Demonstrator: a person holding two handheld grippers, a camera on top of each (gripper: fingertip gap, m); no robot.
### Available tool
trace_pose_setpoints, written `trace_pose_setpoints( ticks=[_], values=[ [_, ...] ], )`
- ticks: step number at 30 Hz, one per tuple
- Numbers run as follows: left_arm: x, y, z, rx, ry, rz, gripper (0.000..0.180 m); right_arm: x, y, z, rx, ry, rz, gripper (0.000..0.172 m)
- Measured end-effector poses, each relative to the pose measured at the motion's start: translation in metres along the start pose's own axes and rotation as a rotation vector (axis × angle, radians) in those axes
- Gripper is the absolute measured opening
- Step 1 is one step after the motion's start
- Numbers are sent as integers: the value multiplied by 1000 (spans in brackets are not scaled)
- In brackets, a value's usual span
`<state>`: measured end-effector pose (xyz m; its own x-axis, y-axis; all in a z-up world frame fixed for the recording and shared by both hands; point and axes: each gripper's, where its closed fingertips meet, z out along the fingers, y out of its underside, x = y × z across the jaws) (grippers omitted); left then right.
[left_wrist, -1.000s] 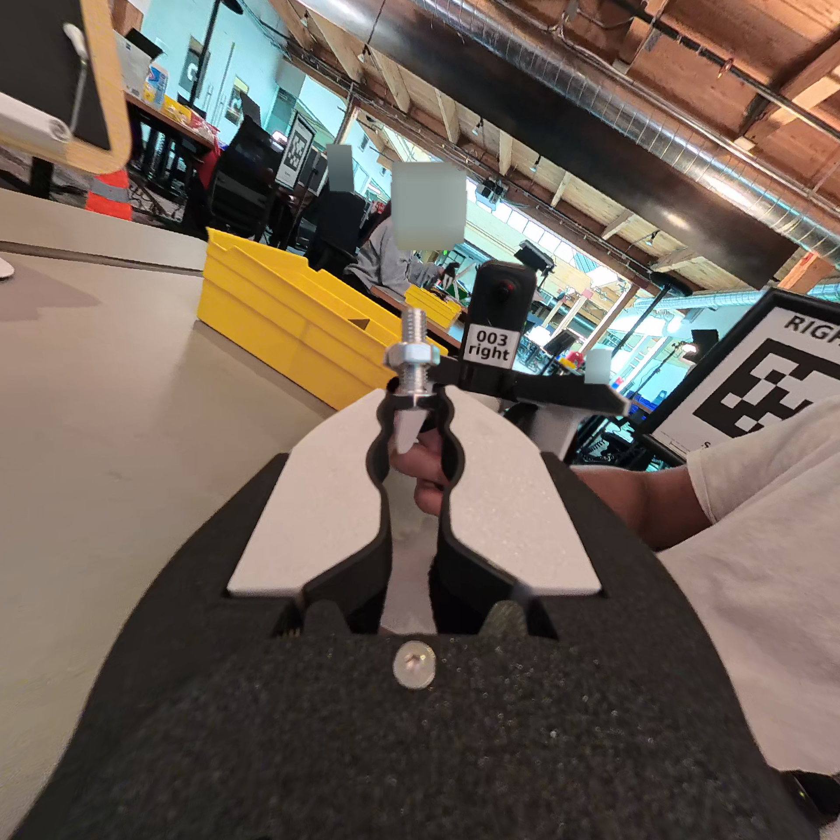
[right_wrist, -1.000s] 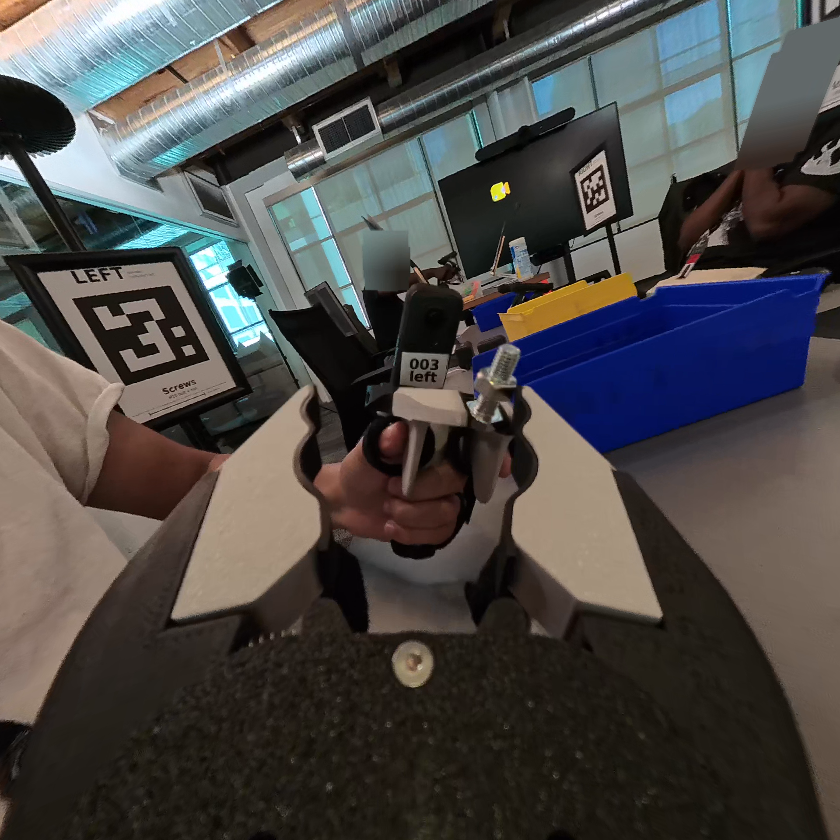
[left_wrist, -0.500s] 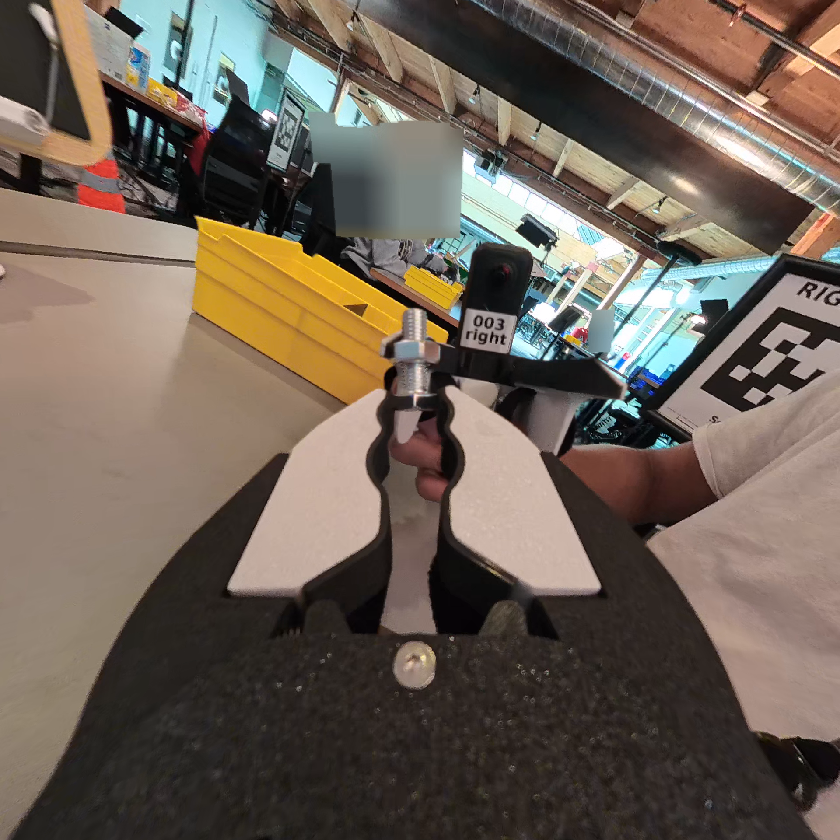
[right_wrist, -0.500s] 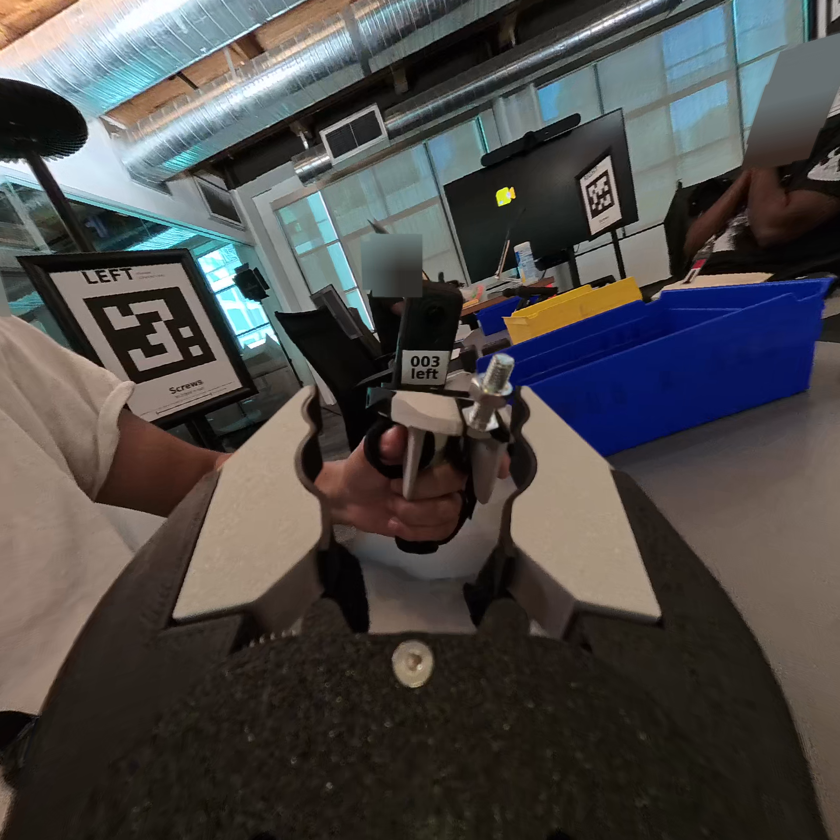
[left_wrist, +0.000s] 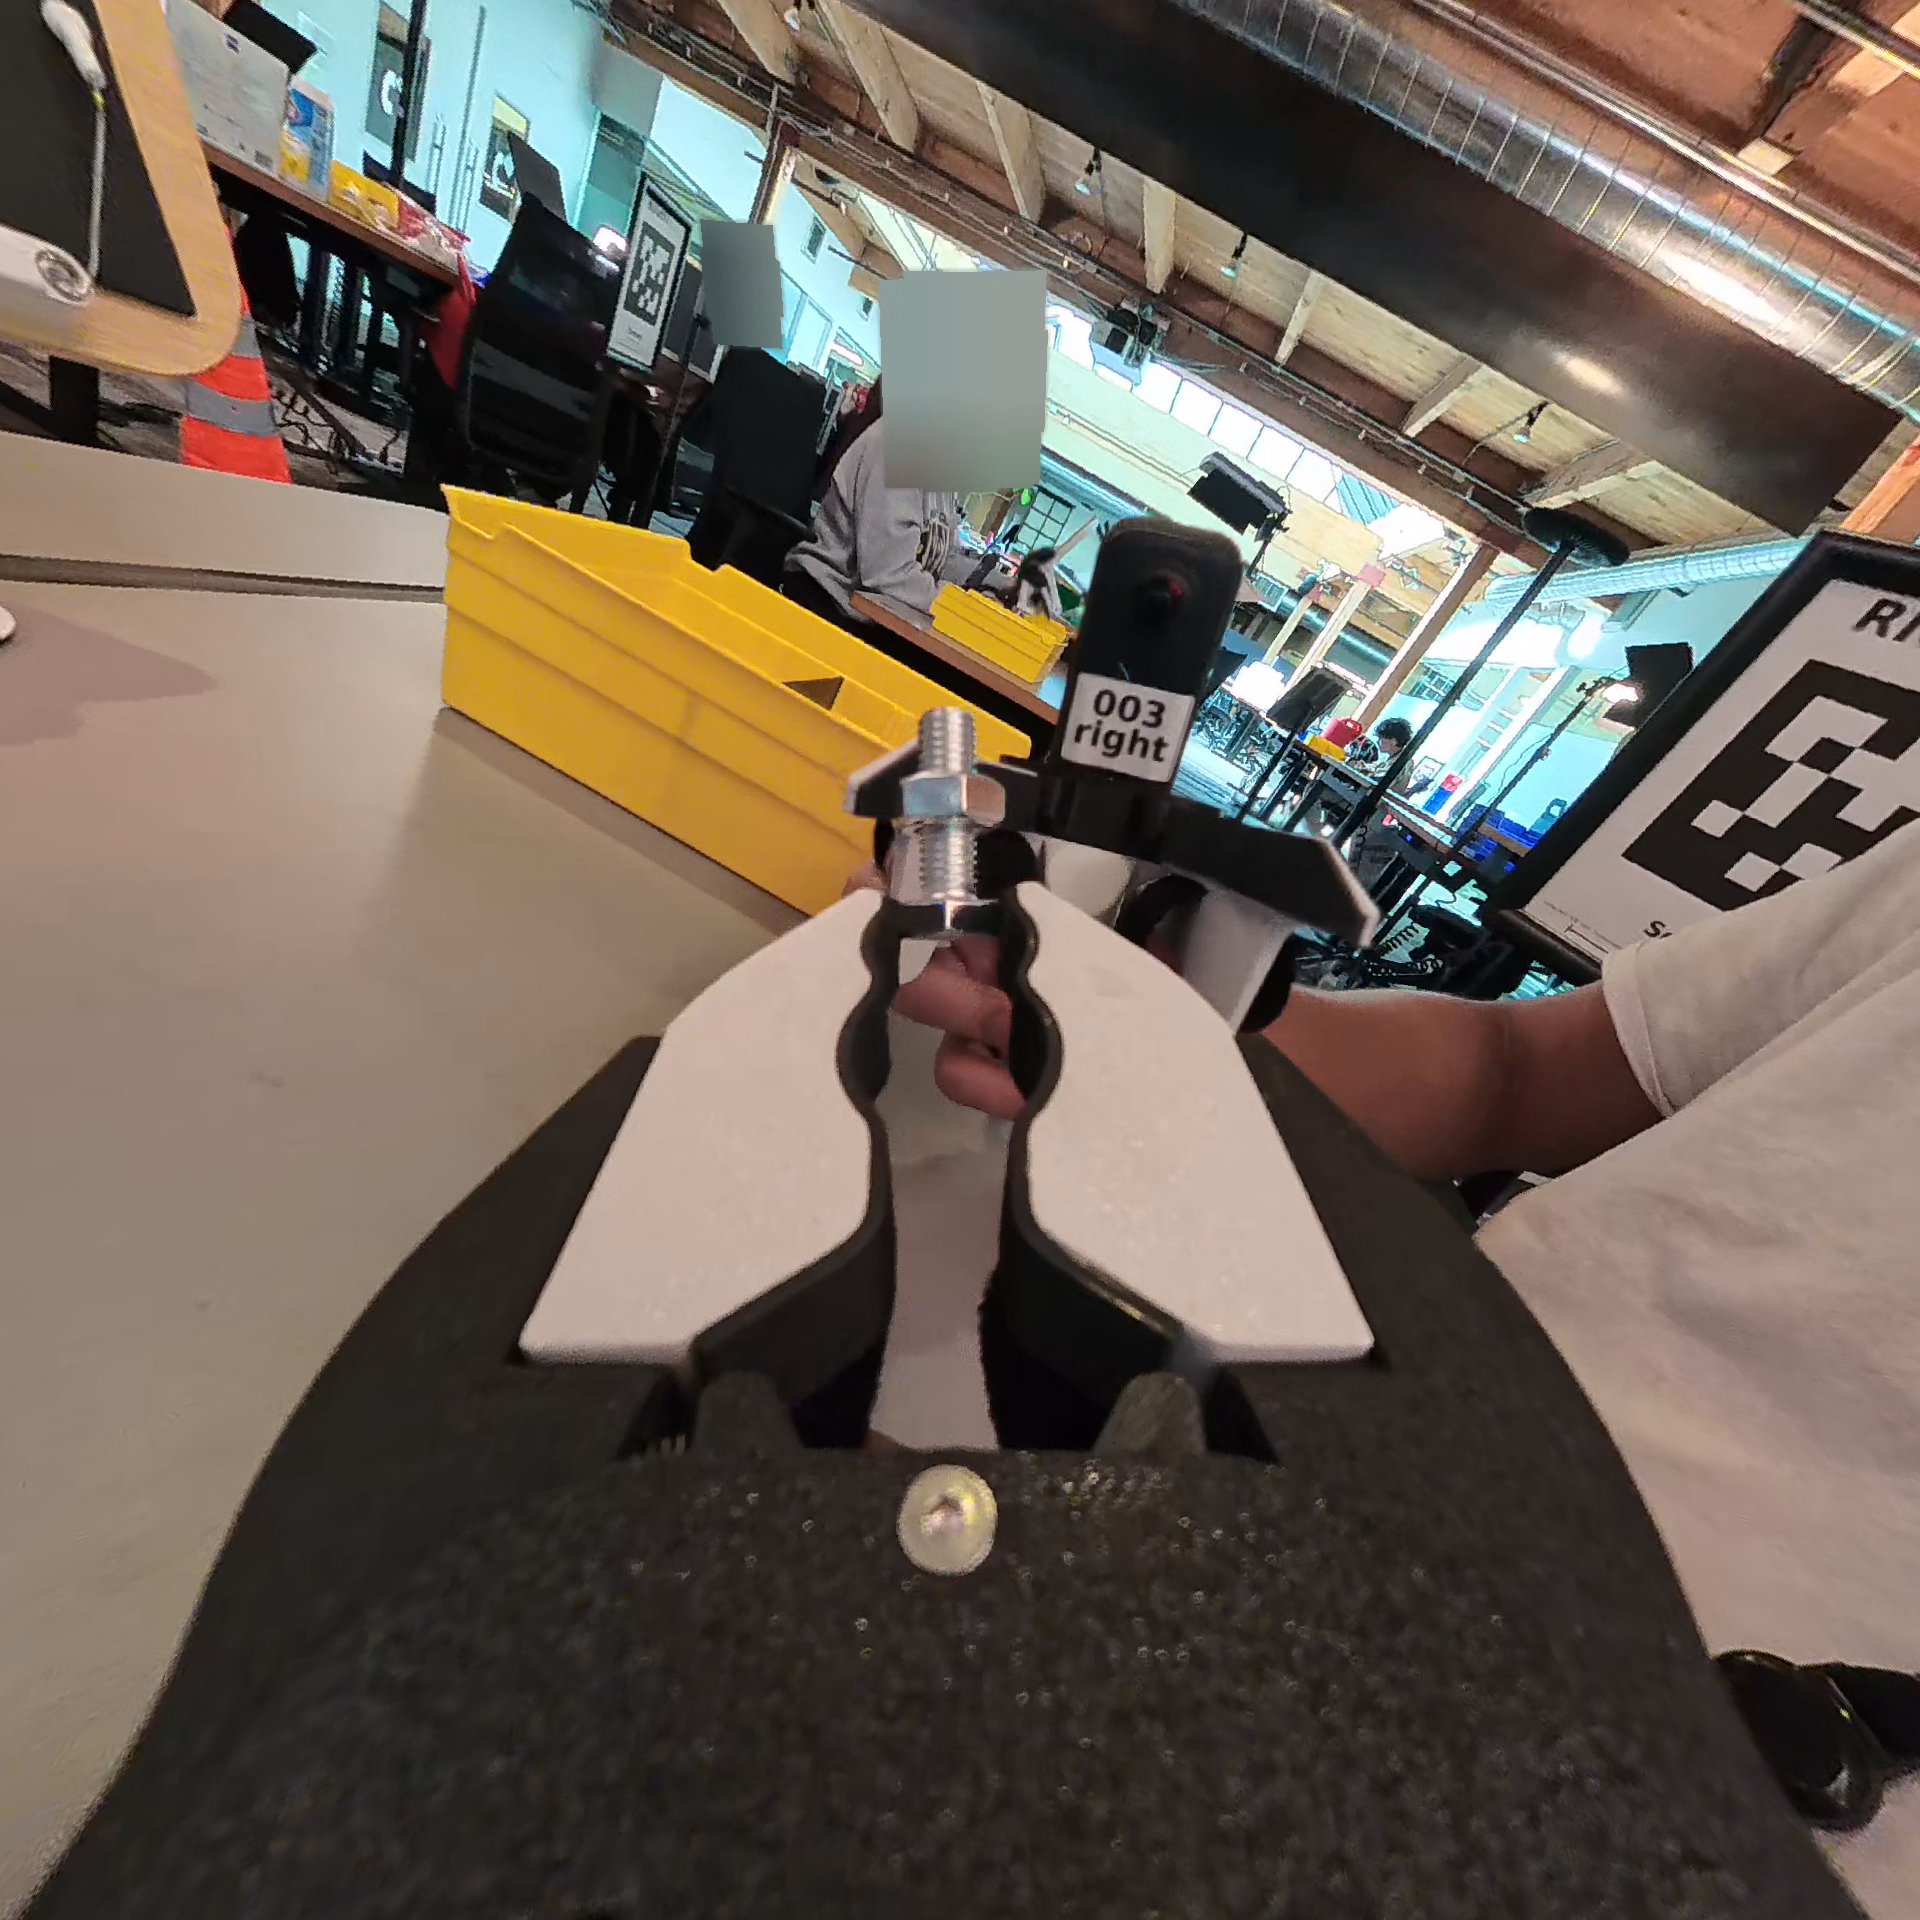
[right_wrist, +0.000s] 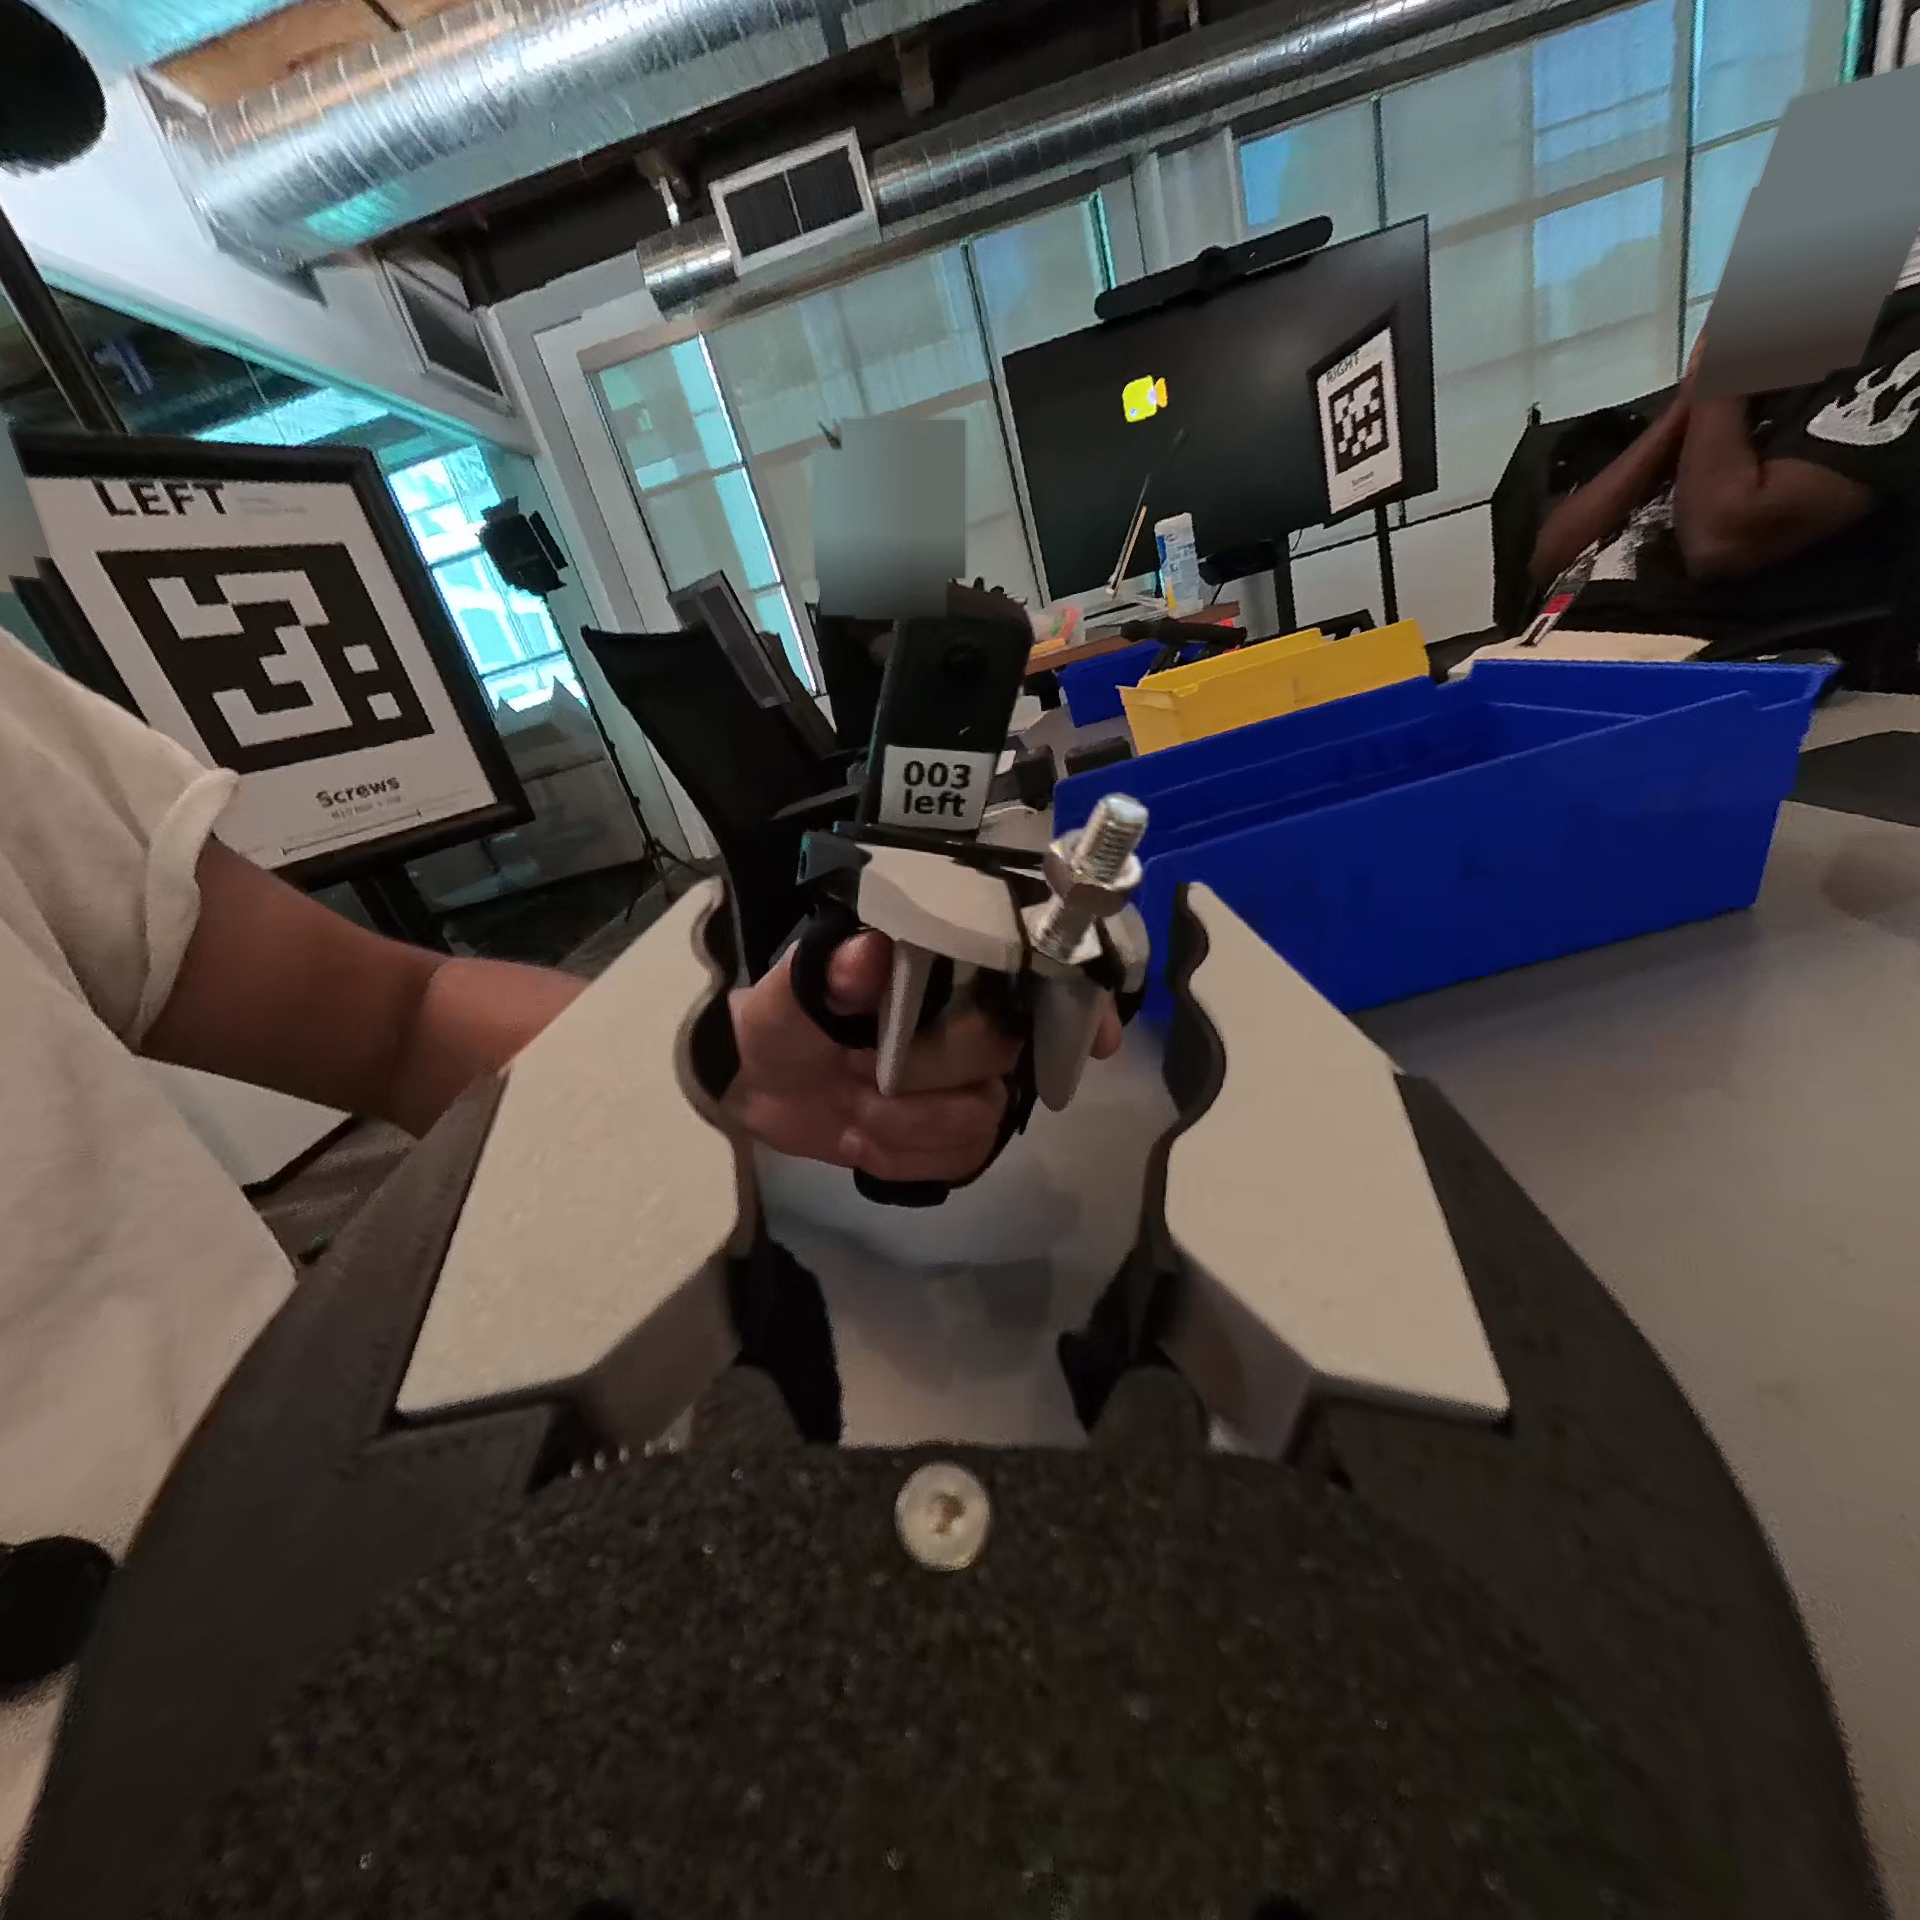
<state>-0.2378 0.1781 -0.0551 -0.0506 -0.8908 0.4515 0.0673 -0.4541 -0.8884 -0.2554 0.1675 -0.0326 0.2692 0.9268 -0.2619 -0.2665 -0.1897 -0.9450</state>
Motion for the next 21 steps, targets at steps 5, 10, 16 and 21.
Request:
trace_pose_setpoints(
  ticks=[5, 10, 16, 21],
  values=[
    [10, 12, 12, -49, 29, 14, 18, -12, -1, 15, 27, -78, 59, 85],
    [11, 13, 13, -57, 30, 22, 18, -2, -7, 9, 55, -32, 50, 85],
    [2, 1, 2, 0, 5, 0, 18, 7, -9, -10, 45, -7, 73, 82],
    [6, 8, 9, -25, 25, -11, 17, -8, -6, 5, 56, -88, 136, 85]
  ],
)
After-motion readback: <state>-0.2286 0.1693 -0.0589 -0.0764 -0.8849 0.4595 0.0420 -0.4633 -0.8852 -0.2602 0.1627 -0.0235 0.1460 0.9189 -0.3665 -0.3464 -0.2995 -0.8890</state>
